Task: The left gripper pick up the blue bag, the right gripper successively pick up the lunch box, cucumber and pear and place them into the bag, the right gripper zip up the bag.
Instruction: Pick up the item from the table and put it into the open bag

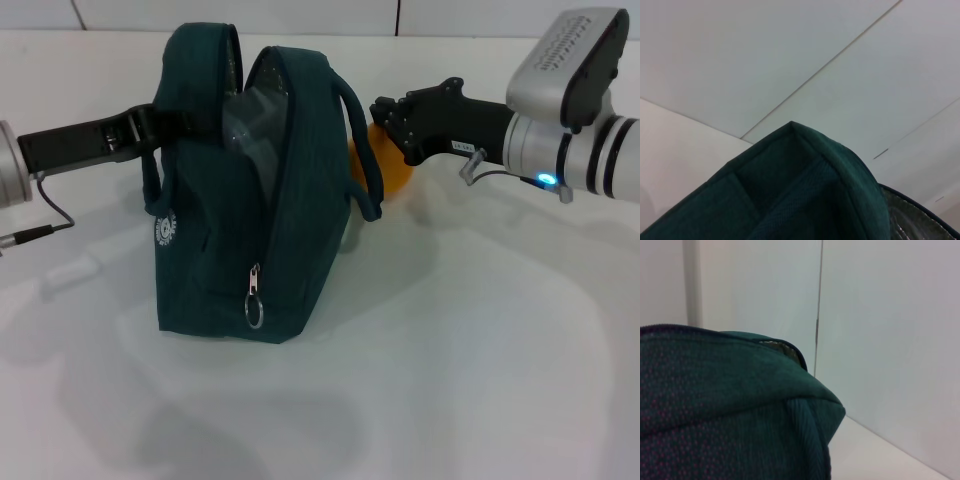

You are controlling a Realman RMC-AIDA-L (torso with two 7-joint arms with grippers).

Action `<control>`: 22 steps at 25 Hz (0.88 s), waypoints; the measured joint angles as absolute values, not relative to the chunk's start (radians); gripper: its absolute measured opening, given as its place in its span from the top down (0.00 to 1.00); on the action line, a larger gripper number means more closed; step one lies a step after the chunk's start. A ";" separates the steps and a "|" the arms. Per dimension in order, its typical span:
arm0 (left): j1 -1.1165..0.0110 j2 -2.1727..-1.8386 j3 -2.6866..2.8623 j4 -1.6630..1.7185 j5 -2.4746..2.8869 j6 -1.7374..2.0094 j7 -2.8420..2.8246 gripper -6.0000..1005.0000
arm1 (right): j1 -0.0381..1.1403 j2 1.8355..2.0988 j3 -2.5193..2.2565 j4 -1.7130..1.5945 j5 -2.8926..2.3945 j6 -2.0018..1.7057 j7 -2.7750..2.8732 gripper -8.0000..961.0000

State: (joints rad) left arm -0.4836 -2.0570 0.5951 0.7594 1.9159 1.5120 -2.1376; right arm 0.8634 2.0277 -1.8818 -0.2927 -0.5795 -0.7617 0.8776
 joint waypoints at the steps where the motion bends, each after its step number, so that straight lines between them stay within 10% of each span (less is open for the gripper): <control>1: -0.483 -2.057 0.595 0.759 1.916 1.513 -2.138 0.96 | 0.859 2.028 -1.881 -0.297 -0.579 -0.762 0.877 0.97; 22: -0.471 -2.052 0.595 0.770 1.879 1.605 -2.131 0.96 | 0.742 2.019 -1.868 -0.440 -0.589 -0.718 0.873 0.97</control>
